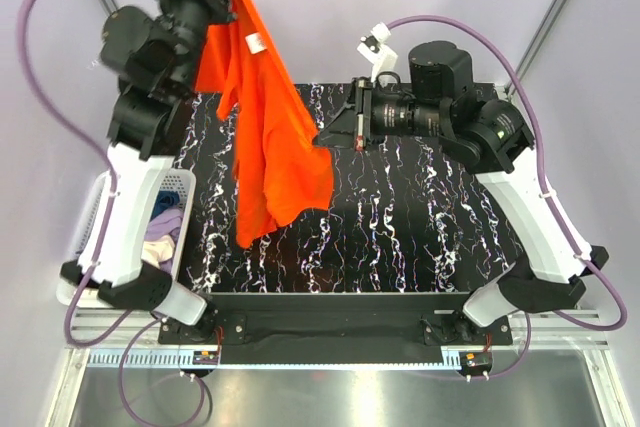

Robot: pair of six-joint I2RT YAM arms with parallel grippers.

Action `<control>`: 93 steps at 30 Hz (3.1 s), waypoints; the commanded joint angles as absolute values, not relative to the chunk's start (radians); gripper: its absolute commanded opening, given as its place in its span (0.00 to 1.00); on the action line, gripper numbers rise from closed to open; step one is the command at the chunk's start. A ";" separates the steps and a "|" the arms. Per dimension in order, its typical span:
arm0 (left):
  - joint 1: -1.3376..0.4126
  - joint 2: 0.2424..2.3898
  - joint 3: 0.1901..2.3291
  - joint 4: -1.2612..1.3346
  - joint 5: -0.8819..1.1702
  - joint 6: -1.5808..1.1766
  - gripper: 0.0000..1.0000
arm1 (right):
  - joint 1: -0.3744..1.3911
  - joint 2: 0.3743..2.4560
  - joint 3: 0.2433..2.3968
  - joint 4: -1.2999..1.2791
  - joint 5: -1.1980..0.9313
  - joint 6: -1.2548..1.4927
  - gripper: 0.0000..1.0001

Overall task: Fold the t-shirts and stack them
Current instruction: Flatten the tshirt out

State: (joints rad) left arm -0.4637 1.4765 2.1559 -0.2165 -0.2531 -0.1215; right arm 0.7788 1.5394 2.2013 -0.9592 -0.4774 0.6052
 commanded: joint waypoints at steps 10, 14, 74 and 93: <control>-0.491 2.101 2.292 -0.057 0.048 -0.347 0.00 | 0.203 1.259 1.622 -1.114 -0.129 0.571 0.00; -0.492 2.362 2.457 -0.052 0.011 -0.437 0.00 | 0.089 1.302 1.488 -0.983 -0.118 0.519 0.00; -0.407 1.649 1.086 -0.469 0.141 -0.519 0.28 | 0.422 1.934 1.312 -0.779 -0.183 0.222 0.55; -0.430 1.469 1.360 -0.643 -0.074 -0.477 0.03 | 0.460 1.663 1.230 -0.824 -0.341 0.347 0.20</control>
